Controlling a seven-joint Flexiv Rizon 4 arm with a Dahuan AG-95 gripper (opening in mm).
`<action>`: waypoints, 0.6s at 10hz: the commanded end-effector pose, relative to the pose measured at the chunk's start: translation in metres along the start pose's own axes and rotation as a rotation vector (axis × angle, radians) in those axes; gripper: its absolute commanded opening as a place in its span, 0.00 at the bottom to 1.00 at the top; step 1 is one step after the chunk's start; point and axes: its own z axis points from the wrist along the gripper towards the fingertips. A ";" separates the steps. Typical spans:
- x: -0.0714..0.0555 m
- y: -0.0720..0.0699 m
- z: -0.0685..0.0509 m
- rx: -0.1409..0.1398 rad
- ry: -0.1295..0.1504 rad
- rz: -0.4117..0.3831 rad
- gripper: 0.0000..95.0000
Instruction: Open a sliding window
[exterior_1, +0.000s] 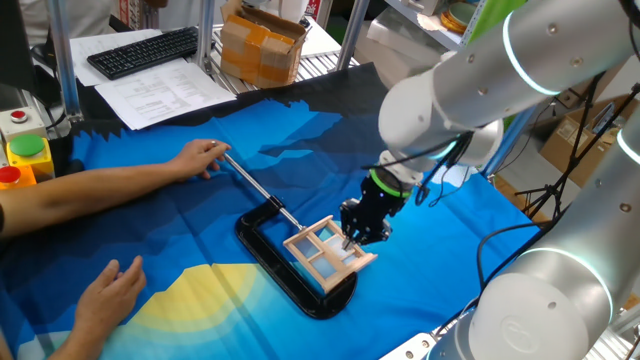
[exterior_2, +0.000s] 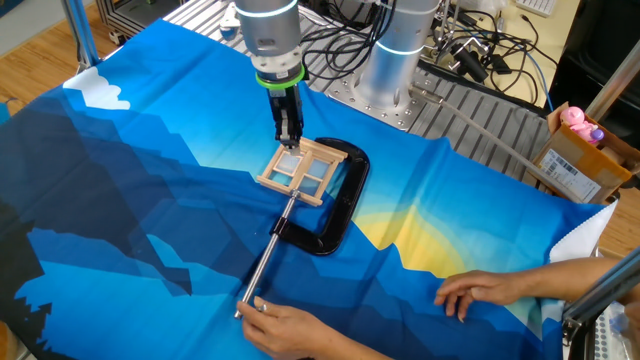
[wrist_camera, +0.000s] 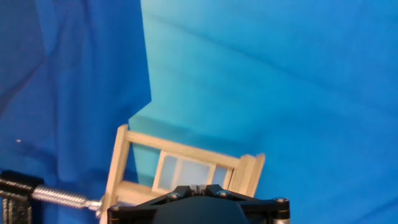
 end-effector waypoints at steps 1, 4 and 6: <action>-0.002 0.006 -0.009 0.008 -0.017 -0.160 0.00; -0.008 0.017 -0.010 -0.013 0.007 -0.097 0.00; -0.010 0.019 -0.008 -0.029 -0.008 -0.057 0.00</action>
